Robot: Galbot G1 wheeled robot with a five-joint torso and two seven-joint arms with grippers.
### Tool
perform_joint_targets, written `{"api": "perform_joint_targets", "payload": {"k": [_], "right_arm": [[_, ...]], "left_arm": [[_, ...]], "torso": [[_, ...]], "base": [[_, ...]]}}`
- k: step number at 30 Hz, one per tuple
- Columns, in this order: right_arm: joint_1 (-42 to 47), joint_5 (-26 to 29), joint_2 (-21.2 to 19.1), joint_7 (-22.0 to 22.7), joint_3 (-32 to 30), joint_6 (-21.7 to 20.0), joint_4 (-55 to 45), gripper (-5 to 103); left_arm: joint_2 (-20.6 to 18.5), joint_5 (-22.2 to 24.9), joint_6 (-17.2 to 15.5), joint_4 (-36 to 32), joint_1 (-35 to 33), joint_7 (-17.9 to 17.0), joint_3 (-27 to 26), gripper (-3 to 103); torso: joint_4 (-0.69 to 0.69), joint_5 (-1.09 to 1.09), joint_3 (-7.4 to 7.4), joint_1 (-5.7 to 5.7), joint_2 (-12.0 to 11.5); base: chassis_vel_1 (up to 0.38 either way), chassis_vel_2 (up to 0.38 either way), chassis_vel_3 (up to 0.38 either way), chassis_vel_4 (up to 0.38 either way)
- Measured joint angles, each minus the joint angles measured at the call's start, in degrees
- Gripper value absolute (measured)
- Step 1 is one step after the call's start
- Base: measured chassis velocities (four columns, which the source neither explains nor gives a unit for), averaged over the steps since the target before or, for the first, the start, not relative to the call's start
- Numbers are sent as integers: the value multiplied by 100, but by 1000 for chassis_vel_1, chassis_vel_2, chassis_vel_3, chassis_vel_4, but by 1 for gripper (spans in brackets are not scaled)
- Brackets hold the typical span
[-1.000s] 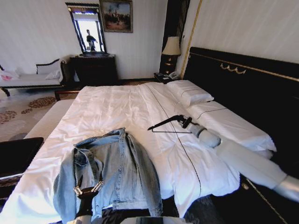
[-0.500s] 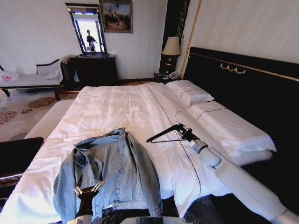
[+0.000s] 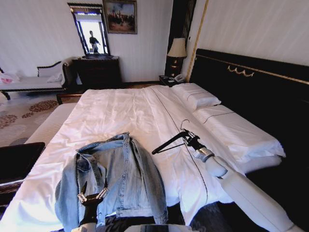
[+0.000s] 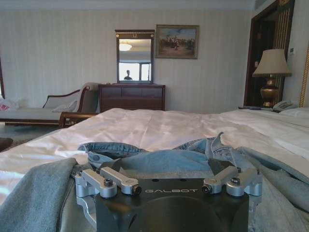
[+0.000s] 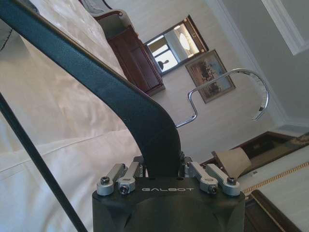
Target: Pick up the clothes from the bed and hang them on the clothes hanger.
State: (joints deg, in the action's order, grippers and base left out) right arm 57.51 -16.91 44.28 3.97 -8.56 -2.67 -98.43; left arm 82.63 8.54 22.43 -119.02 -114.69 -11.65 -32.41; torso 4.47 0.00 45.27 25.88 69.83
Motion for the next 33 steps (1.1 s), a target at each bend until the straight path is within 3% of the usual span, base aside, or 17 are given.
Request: {"api": "perform_joint_targets", "payload": {"k": [33], "right_arm": [[123, 40, 83, 146, -183, -146, -47, 32]], "left_arm": [[-10, -39, 31, 2, -8, 15, 104, 100]], "torso": [[1, 0, 0, 1, -1]], "base": [[0, 0, 0, 0]]}}
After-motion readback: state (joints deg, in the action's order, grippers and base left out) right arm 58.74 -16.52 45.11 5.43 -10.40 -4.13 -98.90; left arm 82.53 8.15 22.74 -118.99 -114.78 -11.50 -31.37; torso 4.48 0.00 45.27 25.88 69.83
